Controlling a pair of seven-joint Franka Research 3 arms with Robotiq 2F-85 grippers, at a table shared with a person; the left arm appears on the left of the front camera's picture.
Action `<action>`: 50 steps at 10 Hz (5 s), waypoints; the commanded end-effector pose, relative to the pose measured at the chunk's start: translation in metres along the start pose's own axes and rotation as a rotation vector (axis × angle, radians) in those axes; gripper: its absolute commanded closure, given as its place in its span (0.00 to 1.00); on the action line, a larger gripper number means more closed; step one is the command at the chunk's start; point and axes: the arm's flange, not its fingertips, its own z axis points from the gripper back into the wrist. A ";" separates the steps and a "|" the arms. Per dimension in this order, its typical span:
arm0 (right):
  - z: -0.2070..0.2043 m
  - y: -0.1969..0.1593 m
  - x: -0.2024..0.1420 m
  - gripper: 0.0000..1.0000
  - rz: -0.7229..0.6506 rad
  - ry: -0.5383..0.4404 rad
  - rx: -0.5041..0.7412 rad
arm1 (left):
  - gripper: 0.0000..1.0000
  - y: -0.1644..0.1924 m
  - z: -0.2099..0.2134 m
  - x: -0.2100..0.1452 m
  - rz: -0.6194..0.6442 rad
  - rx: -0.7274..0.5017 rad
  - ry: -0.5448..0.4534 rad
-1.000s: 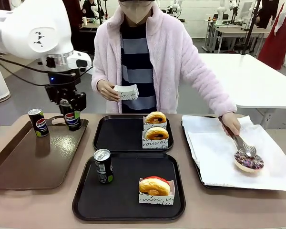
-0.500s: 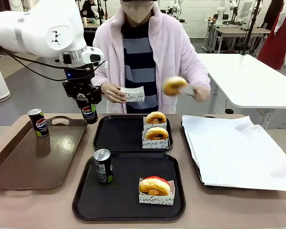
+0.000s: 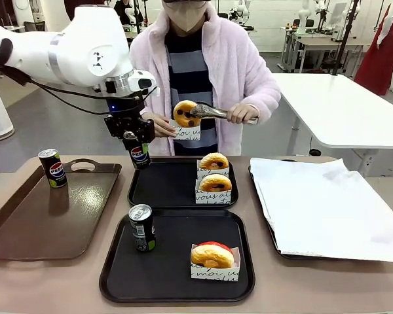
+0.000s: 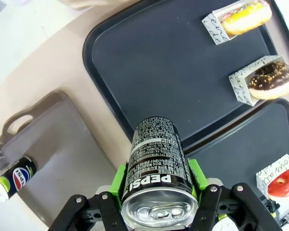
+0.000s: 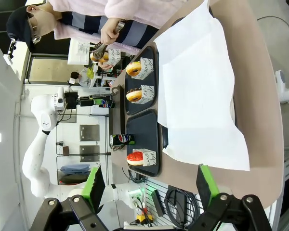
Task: Set up donuts and drinks on trays.
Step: Pick up one Pepsi coke from the Handle tray and place it on the Flat Tray without a Pepsi coke.
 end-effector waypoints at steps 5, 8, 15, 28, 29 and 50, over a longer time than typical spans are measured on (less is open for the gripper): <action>0.000 0.000 0.002 0.00 0.018 -0.011 0.022 | 0.41 0.002 -0.037 0.020 0.021 0.040 0.111; 0.000 0.000 0.002 0.00 0.018 -0.011 0.022 | 0.41 0.027 0.002 -0.052 -0.101 0.084 0.221; 0.000 0.000 0.002 0.00 0.018 -0.011 0.022 | 0.41 0.055 0.027 -0.102 -0.133 0.052 0.242; 0.000 0.000 0.002 0.00 0.018 -0.011 0.022 | 0.41 -0.003 -0.048 0.033 -0.099 0.054 0.128; 0.000 0.000 0.002 0.00 0.018 -0.011 0.022 | 0.41 -0.006 -0.063 0.040 -0.107 0.061 0.122; 0.000 0.000 0.002 0.00 0.018 -0.011 0.022 | 0.00 0.044 0.015 -0.097 -0.083 -0.083 0.142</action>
